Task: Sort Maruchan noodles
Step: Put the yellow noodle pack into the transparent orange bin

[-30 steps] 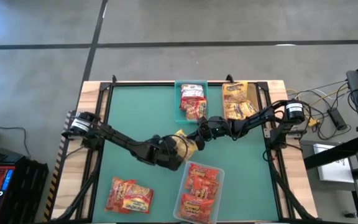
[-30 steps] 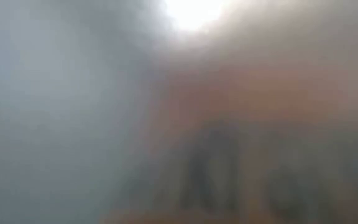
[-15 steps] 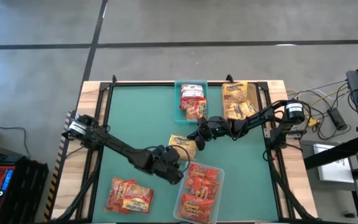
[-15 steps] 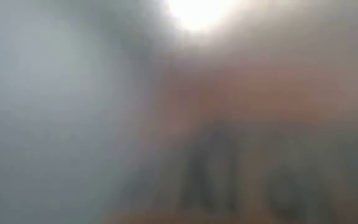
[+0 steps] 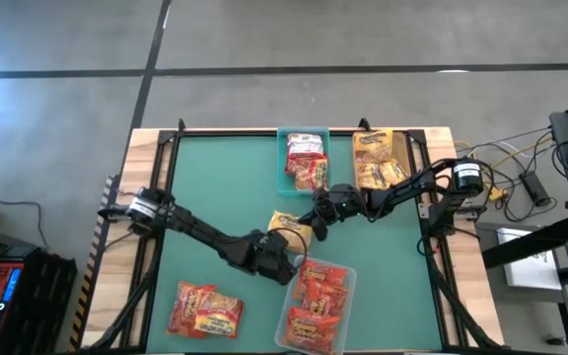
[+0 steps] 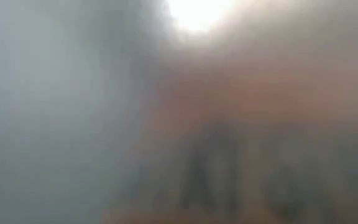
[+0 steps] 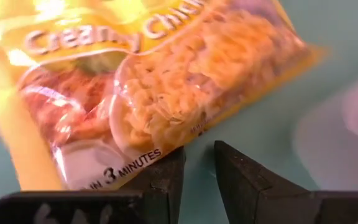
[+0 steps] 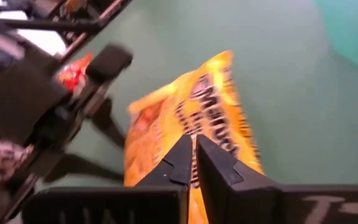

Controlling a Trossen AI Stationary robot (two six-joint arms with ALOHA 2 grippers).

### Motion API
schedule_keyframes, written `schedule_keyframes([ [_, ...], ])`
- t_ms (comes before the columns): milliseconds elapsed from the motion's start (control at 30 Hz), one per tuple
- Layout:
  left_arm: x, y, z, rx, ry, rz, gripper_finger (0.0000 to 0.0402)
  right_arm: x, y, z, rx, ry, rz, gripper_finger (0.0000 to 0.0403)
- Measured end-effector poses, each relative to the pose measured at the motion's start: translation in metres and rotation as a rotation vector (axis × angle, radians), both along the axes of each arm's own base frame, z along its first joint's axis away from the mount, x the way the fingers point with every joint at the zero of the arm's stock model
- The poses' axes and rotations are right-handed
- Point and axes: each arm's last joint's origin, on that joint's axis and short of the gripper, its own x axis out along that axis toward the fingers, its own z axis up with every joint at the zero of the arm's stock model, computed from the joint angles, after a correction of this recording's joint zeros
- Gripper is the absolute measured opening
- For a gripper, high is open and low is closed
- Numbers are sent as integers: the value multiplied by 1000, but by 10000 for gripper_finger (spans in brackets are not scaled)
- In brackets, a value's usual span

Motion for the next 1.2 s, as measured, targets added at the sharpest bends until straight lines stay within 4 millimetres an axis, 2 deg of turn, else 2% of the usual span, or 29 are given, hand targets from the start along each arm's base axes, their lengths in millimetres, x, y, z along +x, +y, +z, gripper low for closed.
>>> schedule_keyframes([
  [100, 0, 5, -1, 33, 16, 4, 75, -2, 0, -3, 9, 29, 35, 35],
  [333, -5, 6, -1, 35, 34, 15, 75, -4, -8, -5, 9, 58, 20, 109],
  [433, -5, -4, 10, 31, 17, -58, 75, -4, -13, -5, 12, 56, 7, 132],
  [567, 3, -20, 42, 79, -83, -136, 75, -5, -18, -5, 19, 55, -2, 145],
  [633, 6, -20, 46, 96, -95, -132, 75, -5, -18, -5, 18, 54, -3, 147],
  [733, 7, -14, 40, 164, -79, -96, 75, -5, -17, -5, 17, 55, 0, 148],
  [867, 9, -5, 35, 156, -82, -36, 75, -5, -17, -5, 28, 53, 22, 148],
  [1200, -13, -1, 2, 74, 7, 46, 75, -6, -18, -4, 34, 50, 29, 148],
])
